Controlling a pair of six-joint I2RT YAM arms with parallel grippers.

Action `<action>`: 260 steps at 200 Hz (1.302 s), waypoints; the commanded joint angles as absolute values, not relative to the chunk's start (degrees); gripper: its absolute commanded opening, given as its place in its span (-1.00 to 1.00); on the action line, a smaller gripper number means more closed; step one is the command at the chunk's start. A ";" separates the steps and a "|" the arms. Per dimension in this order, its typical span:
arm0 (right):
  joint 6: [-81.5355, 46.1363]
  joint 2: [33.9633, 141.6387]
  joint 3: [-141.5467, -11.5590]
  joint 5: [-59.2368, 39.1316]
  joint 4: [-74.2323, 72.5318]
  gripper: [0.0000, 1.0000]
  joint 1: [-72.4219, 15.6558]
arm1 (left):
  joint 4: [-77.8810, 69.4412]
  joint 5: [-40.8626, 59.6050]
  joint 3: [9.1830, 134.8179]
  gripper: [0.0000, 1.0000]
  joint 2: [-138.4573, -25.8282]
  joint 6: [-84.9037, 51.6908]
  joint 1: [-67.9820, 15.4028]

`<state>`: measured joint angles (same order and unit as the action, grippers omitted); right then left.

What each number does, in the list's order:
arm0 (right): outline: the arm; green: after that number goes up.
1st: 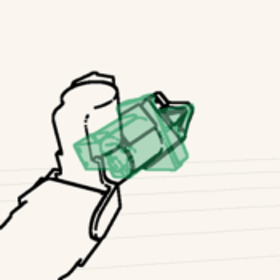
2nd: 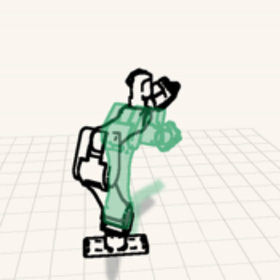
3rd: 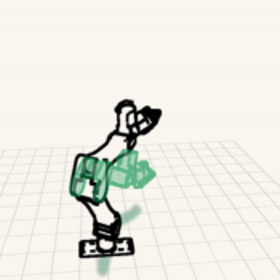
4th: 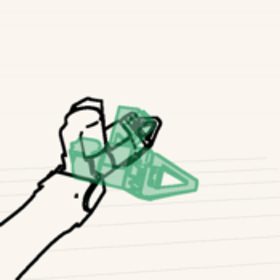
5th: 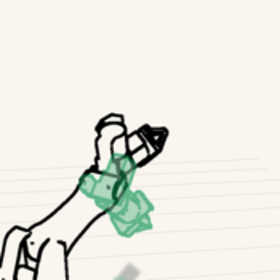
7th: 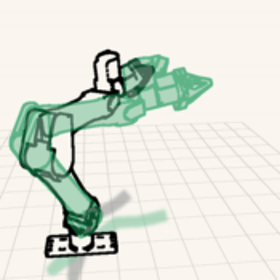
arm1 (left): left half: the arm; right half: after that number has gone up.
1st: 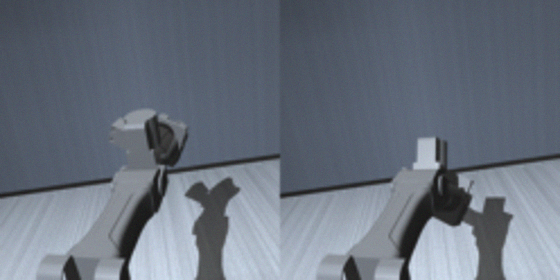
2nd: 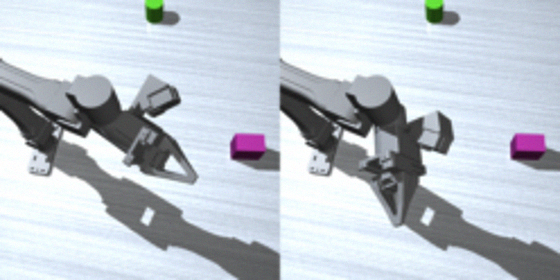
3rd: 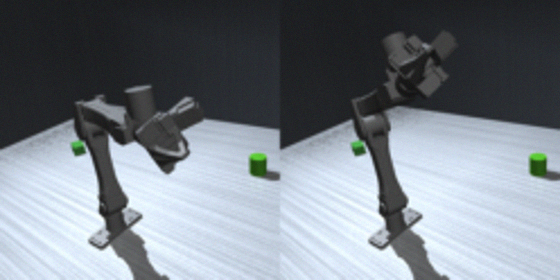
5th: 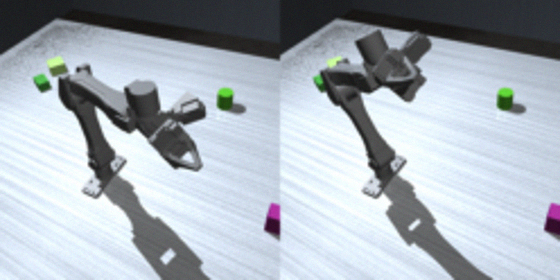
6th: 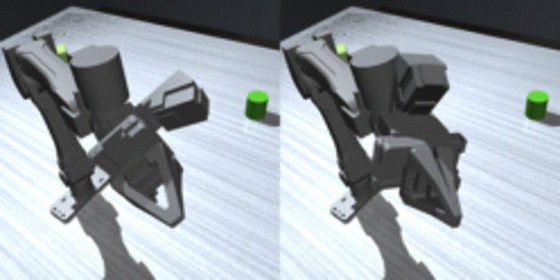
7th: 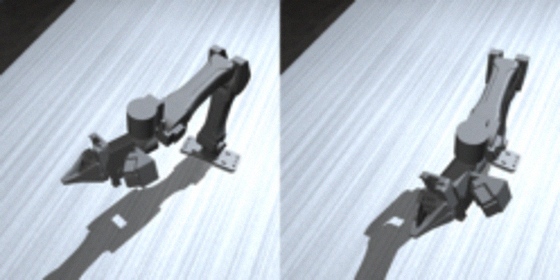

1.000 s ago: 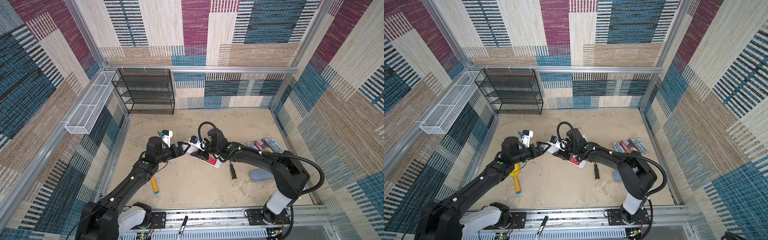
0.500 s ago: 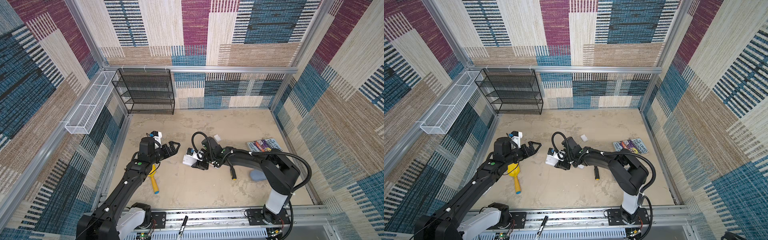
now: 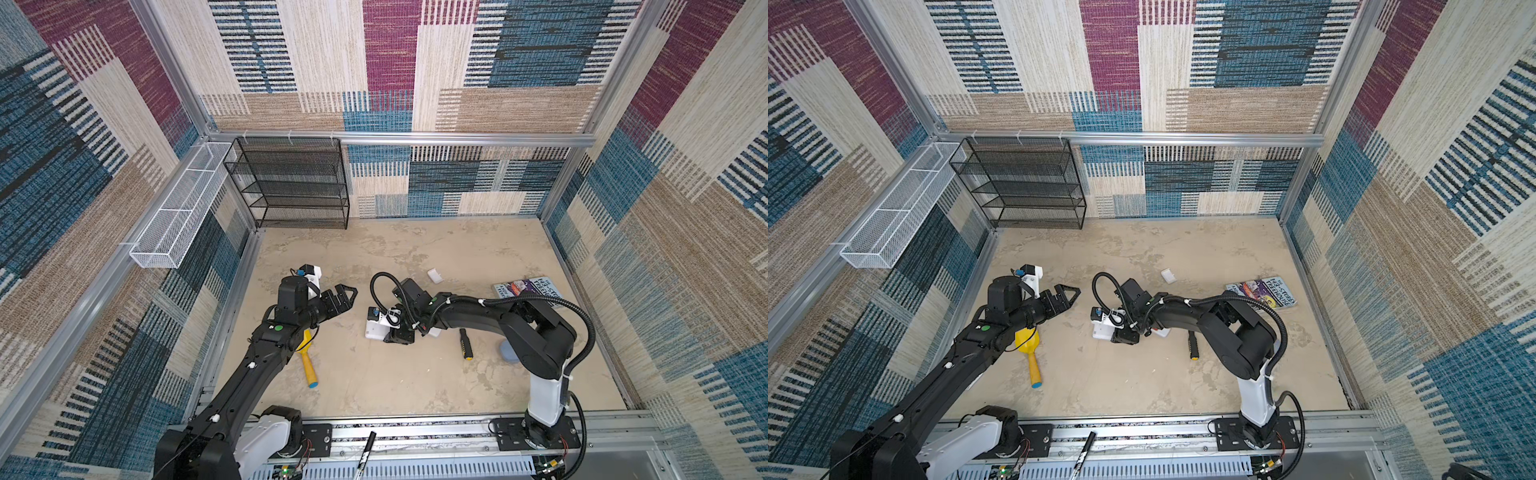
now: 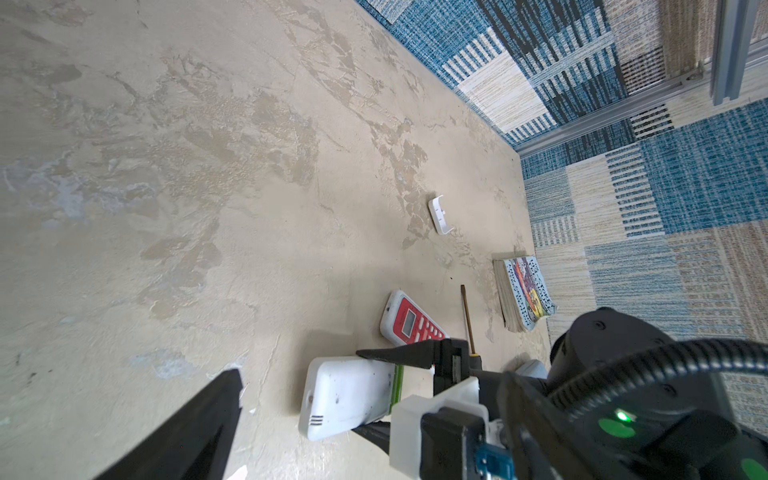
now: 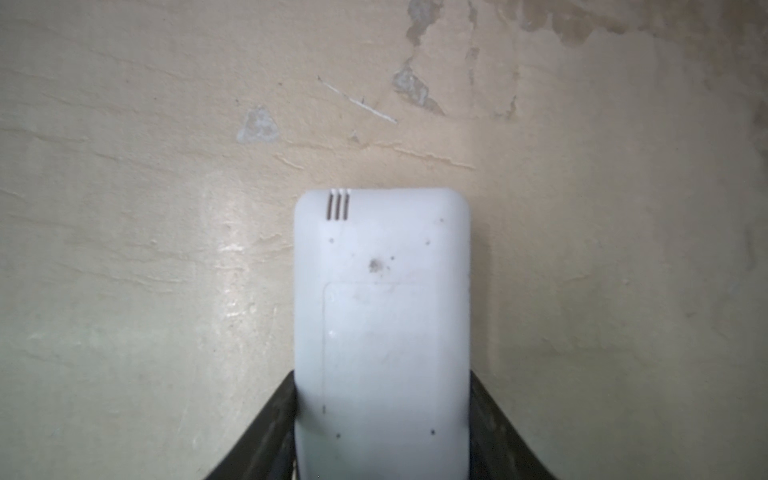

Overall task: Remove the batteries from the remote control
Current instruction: 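Set the white remote down, batteries up, and open the right gripper, then move the right gripper to the black-handled screwdriver and grasp its handle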

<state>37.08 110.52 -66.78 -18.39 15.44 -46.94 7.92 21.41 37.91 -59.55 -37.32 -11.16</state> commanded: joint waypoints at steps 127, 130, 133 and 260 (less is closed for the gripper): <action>29.52 97.68 -60.53 -18.36 5.72 0.88 -47.20 | 6.41 22.35 37.53 0.97 -59.84 -35.68 -10.69; 28.54 96.94 -60.00 -17.78 5.04 0.89 -47.20 | 6.25 22.48 37.53 0.97 -59.85 -35.68 -10.64; 27.43 96.20 -59.50 -17.16 4.37 0.89 -47.15 | 6.20 22.56 37.53 0.97 -59.93 -35.71 -10.64; -33.80 70.26 -38.38 14.87 11.68 0.66 -38.91 | 9.22 23.64 40.25 0.92 -60.01 -35.53 -10.72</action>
